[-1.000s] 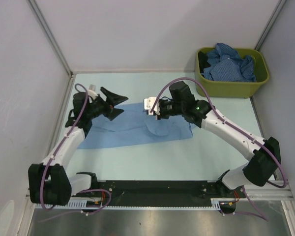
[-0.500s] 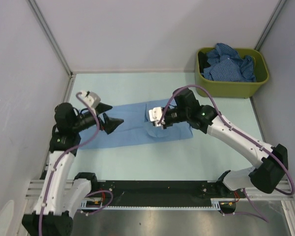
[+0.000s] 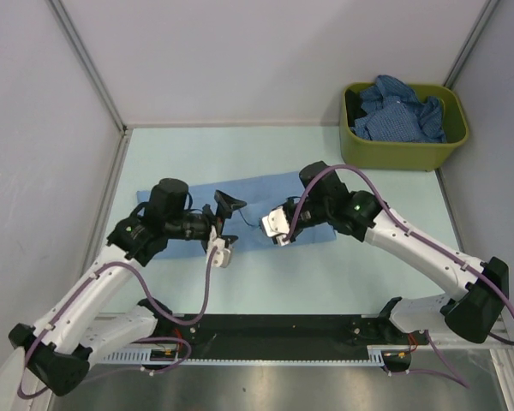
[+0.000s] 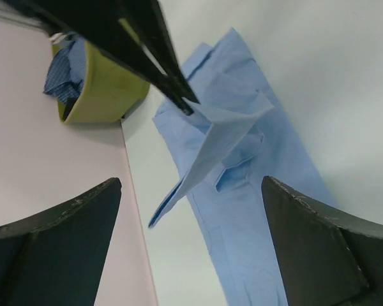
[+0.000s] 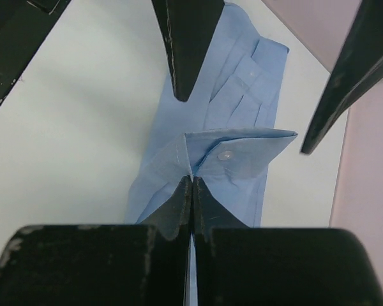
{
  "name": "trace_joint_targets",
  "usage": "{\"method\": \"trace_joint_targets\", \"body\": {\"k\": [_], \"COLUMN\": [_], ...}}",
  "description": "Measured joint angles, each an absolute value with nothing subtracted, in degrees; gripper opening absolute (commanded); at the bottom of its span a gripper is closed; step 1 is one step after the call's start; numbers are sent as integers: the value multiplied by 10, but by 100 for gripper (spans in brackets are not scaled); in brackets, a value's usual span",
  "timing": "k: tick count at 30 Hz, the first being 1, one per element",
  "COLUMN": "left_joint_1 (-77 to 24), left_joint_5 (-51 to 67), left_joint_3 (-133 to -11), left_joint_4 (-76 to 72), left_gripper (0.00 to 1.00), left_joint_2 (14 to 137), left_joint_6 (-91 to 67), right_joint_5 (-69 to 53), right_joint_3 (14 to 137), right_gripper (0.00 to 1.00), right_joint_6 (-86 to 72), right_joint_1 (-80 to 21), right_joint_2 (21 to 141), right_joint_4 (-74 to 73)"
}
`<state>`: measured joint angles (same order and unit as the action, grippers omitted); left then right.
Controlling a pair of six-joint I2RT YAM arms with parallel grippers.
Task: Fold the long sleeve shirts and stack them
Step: Fold the shirt
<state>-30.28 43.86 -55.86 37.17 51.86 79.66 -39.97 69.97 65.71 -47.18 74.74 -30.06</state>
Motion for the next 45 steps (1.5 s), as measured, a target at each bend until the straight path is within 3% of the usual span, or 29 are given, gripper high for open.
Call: {"method": "trace_joint_targets", "body": {"k": [4, 7, 8, 9, 10, 11, 13, 14, 15, 17, 18, 23, 29, 35, 38, 41, 45], "left_joint_1": [-347, -365, -372, -381, -389, -394, -399, -399, -397, -379, -363, -278, -243, -233, -216, -200, -195], "left_joint_5": [393, 376, 370, 362, 357, 348, 333, 328, 323, 322, 323, 317, 261, 141, 98, 92, 91], "left_joint_3": [-565, -575, -578, -580, -580, -580, -594, -603, -616, -655, -671, -789, -964, -1181, -1283, -1302, -1301], "left_joint_4": [393, 400, 400, 400, 400, 400, 406, 407, 412, 410, 404, 382, 344, 364, 356, 339, 336], "left_gripper": [90, 64, 47, 39, 21, 14, 0, 0, 0, 0, 0, 0, 0, 0, 4, 9, 0], "left_joint_2": [550, 569, 575, 580, 585, 589, 606, 615, 626, 653, 666, 752, 896, 1047, 1121, 1151, 1168], "left_joint_6": [865, 886, 891, 894, 895, 892, 874, 858, 845, 797, 769, 589, 298, 92, 51, 78, 135], "right_joint_5": [-399, -399, -399, -398, -397, -395, -385, -377, -369, -342, -332, -294, -282, -279, -284, -295, -316], "right_joint_3": [700, 700, 700, 700, 700, 700, 700, 700, 700, 699, 698, 713, 764, 771, 771, 771, 770], "right_gripper": [0, 0, 0, 0, 2, 4, 35, 49, 73, 94, 100, 100, 100, 100, 100, 97, 91], "right_joint_6": [665, 672, 674, 675, 676, 676, 669, 660, 644, 601, 578, 451, 329, 268, 249, 231, 208], "right_joint_1": [-477, -483, -485, -487, -488, -489, -490, -490, -489, -481, -469, -354, -204, -152, -149, -149, -149], "right_joint_2": [748, 748, 748, 748, 748, 748, 748, 748, 748, 748, 748, 754, 778, 792, 799, 802, 805], "right_joint_4": [-304, -307, -307, -307, -307, -306, -303, -300, -294, -267, -253, -207, -190, -195, -200, -207, -219]}}
